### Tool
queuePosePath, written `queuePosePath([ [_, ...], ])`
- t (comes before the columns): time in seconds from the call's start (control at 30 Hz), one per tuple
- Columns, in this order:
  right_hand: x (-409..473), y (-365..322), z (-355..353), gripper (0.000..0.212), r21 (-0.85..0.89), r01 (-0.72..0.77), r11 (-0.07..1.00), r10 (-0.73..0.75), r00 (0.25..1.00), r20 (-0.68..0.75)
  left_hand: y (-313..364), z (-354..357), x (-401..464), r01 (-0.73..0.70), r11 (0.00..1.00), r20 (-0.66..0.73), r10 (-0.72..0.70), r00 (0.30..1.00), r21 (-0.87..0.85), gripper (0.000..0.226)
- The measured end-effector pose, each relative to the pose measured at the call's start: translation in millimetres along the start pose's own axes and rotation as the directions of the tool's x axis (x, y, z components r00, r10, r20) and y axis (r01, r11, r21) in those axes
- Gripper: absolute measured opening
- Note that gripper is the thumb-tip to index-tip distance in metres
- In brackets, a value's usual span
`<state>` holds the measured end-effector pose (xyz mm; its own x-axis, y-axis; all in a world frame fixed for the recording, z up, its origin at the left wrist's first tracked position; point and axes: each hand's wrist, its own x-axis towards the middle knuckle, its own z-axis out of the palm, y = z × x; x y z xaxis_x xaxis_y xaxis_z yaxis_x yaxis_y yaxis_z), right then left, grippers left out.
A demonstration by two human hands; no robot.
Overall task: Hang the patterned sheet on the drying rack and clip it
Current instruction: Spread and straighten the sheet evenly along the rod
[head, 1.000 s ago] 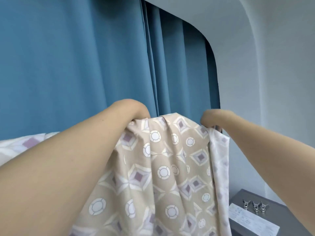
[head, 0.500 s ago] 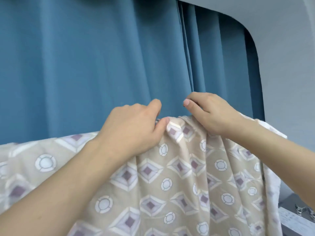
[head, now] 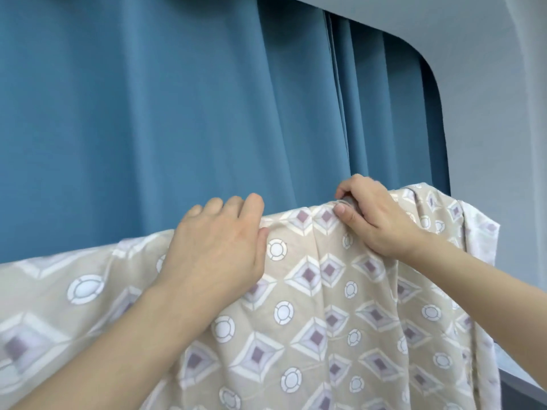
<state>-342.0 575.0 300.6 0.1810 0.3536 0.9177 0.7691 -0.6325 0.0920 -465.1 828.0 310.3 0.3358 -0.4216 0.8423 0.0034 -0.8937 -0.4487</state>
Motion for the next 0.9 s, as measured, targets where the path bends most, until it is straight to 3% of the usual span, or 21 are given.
queuePosePath([
  [0.13,-15,-13,2,0.049,-0.271,-0.193,0.943,0.146,0.972,-0.184,-9,-4,-7,0.023,0.998,-0.082,-0.018,0.996,0.054,0.035],
  [0.23,-11,-36,-7,0.060,-0.450,-0.282,0.847,0.294,0.955,-0.045,-10,0,-4,-0.040,0.998,-0.095,0.045,0.994,0.055,0.034],
  [0.33,-4,-52,-14,0.047,-0.553,-0.351,0.756,0.507,0.848,0.154,-13,6,2,-0.123,0.991,-0.082,0.128,0.988,0.058,0.030],
  [0.4,-1,-57,-19,0.040,-0.490,-0.430,0.758,0.597,0.760,0.257,-16,6,5,-0.162,0.986,-0.050,0.163,0.985,0.031,0.026],
  [0.5,6,-59,-25,0.036,-0.181,-0.711,0.680,0.718,0.594,0.363,-20,3,8,-0.178,0.984,0.007,0.178,0.984,-0.003,0.024],
  [0.63,20,-62,-27,0.046,-0.342,-0.758,0.555,0.799,0.372,0.473,-22,-2,12,-0.135,0.989,0.019,0.136,0.991,-0.054,0.031],
  [0.73,27,-58,-25,0.036,-0.336,-0.772,0.539,0.802,0.349,0.484,-18,-9,15,-0.073,0.994,0.081,0.079,0.994,-0.082,0.023],
  [0.8,35,-57,-34,0.028,-0.220,-0.832,0.509,0.778,0.336,0.530,-19,-13,23,0.013,0.995,0.165,0.003,0.986,-0.095,0.018],
  [0.9,59,-52,-53,0.030,0.030,-0.907,0.419,0.750,0.365,0.552,-32,-15,49,0.356,0.903,0.395,-0.243,0.886,-0.242,0.006],
])
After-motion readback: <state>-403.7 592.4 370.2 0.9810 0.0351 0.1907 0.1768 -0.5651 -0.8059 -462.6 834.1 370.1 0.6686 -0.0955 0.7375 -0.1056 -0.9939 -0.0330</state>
